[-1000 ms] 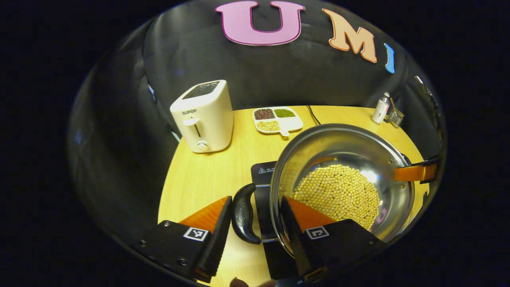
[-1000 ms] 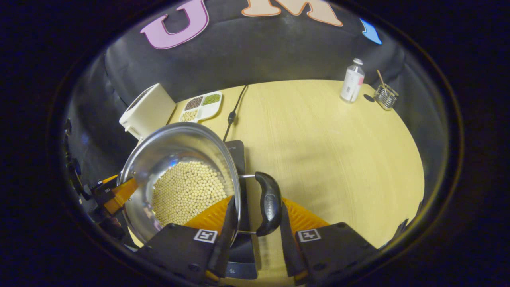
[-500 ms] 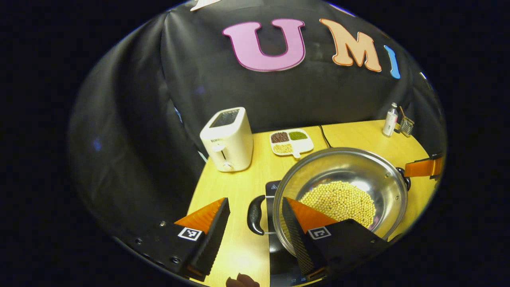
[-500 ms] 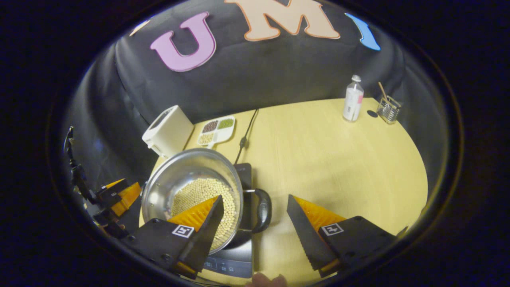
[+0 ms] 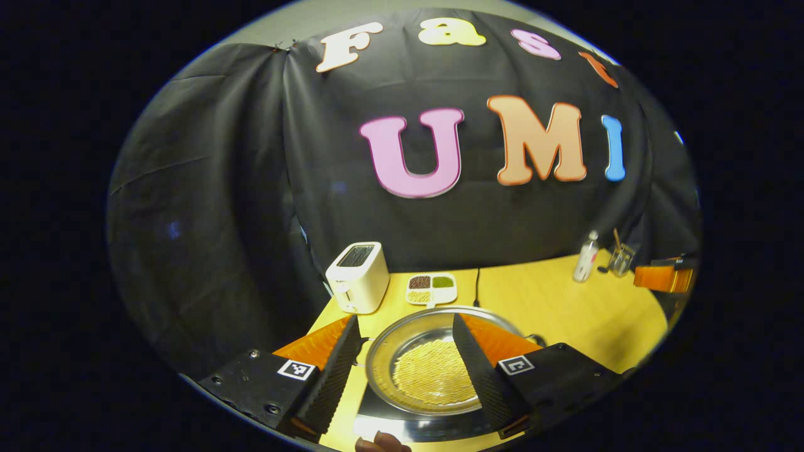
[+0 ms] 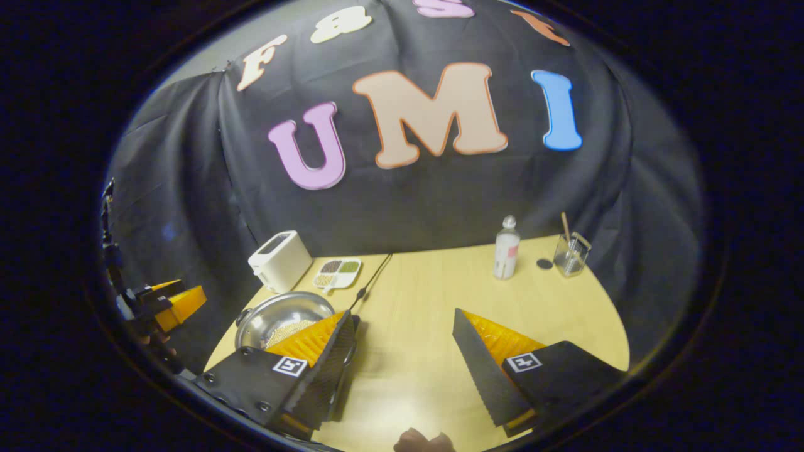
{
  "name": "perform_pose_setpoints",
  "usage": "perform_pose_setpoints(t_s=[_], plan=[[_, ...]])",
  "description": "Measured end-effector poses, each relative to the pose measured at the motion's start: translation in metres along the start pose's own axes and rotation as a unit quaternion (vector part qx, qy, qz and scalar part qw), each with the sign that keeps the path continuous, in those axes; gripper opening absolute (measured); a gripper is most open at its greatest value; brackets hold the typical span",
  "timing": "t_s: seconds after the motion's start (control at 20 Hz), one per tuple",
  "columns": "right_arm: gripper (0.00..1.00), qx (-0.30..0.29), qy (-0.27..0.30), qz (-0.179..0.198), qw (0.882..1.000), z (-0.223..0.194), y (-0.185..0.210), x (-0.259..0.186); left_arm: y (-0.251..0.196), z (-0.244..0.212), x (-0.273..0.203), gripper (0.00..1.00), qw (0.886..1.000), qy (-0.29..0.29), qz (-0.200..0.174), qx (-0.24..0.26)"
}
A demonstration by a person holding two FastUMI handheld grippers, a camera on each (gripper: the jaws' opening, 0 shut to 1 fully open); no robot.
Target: First push the handle of the pot to place it horizontally, then grasp the pot with both hands and set it on the induction cooktop.
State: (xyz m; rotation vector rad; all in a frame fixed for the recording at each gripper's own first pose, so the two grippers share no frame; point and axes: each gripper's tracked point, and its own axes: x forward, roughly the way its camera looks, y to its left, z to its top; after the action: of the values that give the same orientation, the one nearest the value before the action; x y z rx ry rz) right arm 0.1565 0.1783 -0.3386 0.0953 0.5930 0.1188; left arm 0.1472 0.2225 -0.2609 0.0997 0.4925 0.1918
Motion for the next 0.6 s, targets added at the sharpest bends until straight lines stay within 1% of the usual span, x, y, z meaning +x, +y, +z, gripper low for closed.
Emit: perform_pose_setpoints(t_s=[0.05, 0.1, 0.15, 0.2, 0.35, 0.4, 0.45, 0.5, 0.55, 0.6], plan=[[0.93, -0.01, -0.017, 0.005, 1.0, 0.011, -0.004, -0.013, -0.007, 0.013, -0.017, 0.9, 1.0, -0.013, 0.004, -0.002], [0.93, -0.021, -0.032, 0.01, 0.999, 0.023, -0.008, -0.025, -0.014, 0.026, -0.032, 0.95, 1.0, -0.026, 0.008, -0.002], [0.93, -0.03, -0.044, 0.013, 0.998, 0.033, -0.012, -0.038, -0.022, 0.042, -0.051, 0.95, 0.999, -0.043, 0.01, -0.003], [0.99, -0.035, -0.058, 0.016, 0.998, 0.047, -0.013, -0.052, -0.031, 0.056, -0.065, 0.9, 0.998, -0.058, 0.007, -0.003], [1.0, -0.043, -0.116, 0.023, 0.992, 0.092, -0.011, -0.094, -0.056, 0.1, -0.102, 0.9, 0.994, -0.111, -0.01, 0.005], [0.99, -0.047, -0.131, 0.022, 0.99, 0.105, -0.01, -0.106, -0.064, 0.113, -0.111, 0.94, 0.992, -0.123, -0.019, 0.004], [0.99, -0.048, -0.147, 0.022, 0.988, 0.115, -0.007, -0.12, -0.074, 0.123, -0.121, 0.94, 0.991, -0.132, -0.034, -0.005], [0.99, -0.051, -0.164, 0.02, 0.985, 0.128, -0.005, -0.134, -0.084, 0.131, -0.129, 0.9, 0.989, -0.138, -0.049, -0.019], [0.99, -0.055, -0.18, 0.015, 0.982, 0.138, -0.006, -0.15, -0.09, 0.137, -0.137, 0.89, 0.987, -0.144, -0.061, -0.033], [0.99, -0.059, -0.198, 0.006, 0.978, 0.149, -0.008, -0.164, -0.093, 0.143, -0.145, 0.94, 0.985, -0.151, -0.072, -0.044]])
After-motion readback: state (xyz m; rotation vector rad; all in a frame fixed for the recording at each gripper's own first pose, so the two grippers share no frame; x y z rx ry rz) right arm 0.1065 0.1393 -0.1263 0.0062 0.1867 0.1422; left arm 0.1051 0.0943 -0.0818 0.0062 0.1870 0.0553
